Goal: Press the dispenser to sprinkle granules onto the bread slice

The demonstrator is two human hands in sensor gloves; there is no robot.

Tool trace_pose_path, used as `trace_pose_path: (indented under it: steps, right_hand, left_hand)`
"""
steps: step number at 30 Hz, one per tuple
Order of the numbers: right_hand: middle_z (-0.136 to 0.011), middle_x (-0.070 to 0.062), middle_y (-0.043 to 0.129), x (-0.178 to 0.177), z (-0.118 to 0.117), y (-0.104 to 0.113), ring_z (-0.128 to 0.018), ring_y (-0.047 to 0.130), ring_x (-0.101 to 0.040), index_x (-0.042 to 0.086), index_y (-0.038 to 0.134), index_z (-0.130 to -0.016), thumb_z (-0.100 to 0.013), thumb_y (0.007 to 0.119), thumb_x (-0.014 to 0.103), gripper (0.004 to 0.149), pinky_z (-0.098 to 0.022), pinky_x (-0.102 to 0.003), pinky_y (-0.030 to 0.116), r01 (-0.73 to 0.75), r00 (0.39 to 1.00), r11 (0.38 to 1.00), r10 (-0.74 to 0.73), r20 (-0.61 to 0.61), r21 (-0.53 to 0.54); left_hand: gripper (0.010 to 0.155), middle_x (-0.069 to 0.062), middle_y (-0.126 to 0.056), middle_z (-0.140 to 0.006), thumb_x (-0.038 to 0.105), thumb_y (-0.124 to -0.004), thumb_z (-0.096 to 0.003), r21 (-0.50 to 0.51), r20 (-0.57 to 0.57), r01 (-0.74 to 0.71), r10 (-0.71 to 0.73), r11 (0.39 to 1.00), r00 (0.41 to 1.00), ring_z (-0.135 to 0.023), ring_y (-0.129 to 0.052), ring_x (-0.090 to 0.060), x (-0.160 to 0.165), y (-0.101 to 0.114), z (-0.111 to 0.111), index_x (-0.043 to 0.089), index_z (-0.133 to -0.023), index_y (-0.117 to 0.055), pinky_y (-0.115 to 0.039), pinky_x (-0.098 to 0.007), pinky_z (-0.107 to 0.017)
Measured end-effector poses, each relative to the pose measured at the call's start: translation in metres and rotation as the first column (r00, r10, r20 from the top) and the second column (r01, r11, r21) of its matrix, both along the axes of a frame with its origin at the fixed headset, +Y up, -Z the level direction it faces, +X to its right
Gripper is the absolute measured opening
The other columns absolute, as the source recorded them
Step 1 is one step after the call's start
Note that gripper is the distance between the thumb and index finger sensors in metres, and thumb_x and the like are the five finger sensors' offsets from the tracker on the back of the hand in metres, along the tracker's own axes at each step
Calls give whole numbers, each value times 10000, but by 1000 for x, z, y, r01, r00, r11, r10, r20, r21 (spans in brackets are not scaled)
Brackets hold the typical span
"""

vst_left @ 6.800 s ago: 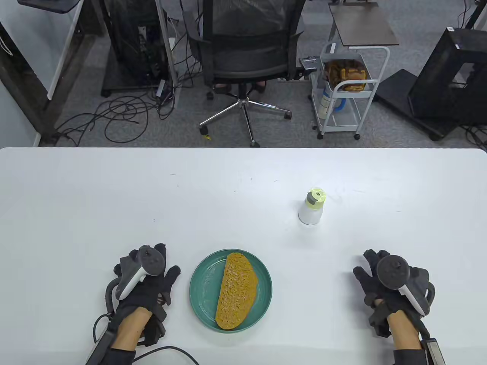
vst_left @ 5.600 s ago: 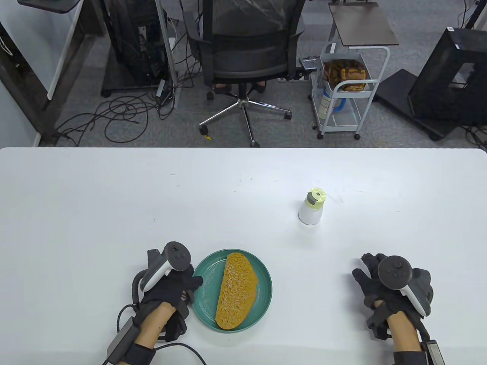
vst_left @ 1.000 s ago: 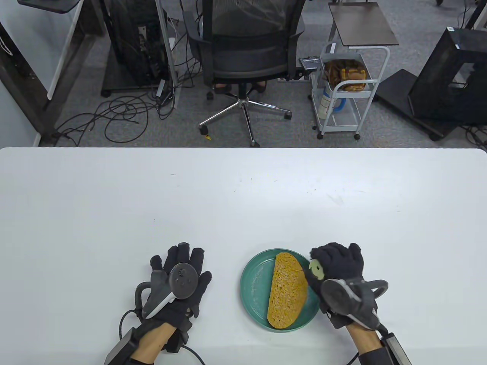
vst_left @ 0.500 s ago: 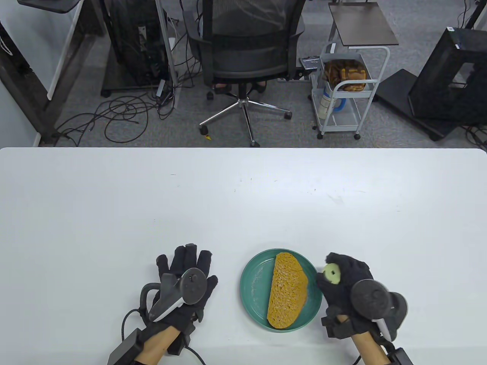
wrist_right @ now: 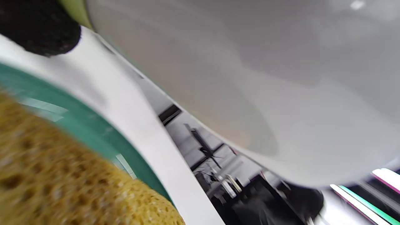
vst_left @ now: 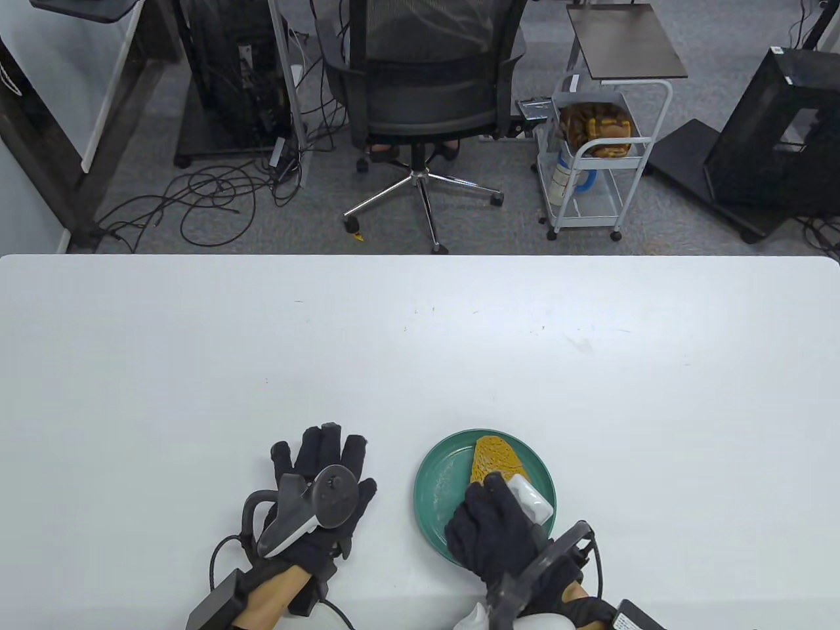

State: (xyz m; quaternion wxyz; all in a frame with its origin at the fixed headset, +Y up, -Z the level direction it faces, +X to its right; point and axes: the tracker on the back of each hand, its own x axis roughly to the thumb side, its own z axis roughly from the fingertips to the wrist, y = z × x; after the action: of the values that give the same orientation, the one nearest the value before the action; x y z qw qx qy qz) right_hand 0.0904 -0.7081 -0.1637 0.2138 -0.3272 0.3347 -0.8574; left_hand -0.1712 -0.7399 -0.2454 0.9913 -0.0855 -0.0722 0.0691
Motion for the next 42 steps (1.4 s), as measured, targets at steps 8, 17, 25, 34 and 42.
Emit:
trace_pose_path:
  steps: [8, 17, 25, 34, 42]
  right_hand:
    - [-823, -38, 851, 129, -54, 12, -800, 879, -339, 162, 654, -853, -333, 897, 513, 673, -639, -612, 699, 922, 386, 363, -830, 402, -135]
    - [-894, -110, 767, 183, -76, -30, -850, 830, -419, 98, 572, -897, -338, 927, 408, 731, -622, -668, 591, 1000, -6, 1, -790, 614, 12]
    - [-917, -120, 742, 184, -87, -46, -867, 813, -434, 101, 558, -904, -336, 926, 401, 741, -623, -657, 558, 1000, 23, 28, -771, 637, -2]
    - [-948, -141, 702, 178, -87, -56, -892, 764, -456, 103, 534, -920, -338, 911, 420, 763, -644, -643, 533, 992, 123, 111, -771, 625, -59]
    - [-1060, -237, 513, 192, -68, -30, -970, 508, -568, 51, 383, -1011, -378, 774, 613, 933, -664, -734, 332, 998, 55, 24, -808, 587, -60]
  left_hand:
    - [722, -73, -167, -1277, 584, -583, -547, -37, -12, -11, 10, 999, 1000, -1214, -209, -354, -4, -3, -3, 339, -1159, -289, -44, -695, -795]
    - [717, -76, -176, -1278, 581, -584, -547, -101, -1, -12, 12, 995, 1000, -1213, -216, -357, -2, -10, -6, 335, -1160, -306, -47, -696, -794]
    - [717, -77, -179, -1278, 581, -583, -547, -136, 9, -12, 14, 991, 1000, -1213, -218, -359, -2, -13, -6, 334, -1160, -307, -45, -696, -793]
    - [717, -75, -177, -1277, 581, -583, -545, -153, 15, -15, 17, 988, 1000, -1213, -216, -354, -2, -12, -6, 336, -1159, -306, -44, -696, -793]
    - [722, -73, -165, -1277, 583, -583, -545, -150, -1, -43, 44, 988, 999, -1213, -205, -356, -8, -7, -6, 339, -1161, -294, -36, -696, -791]
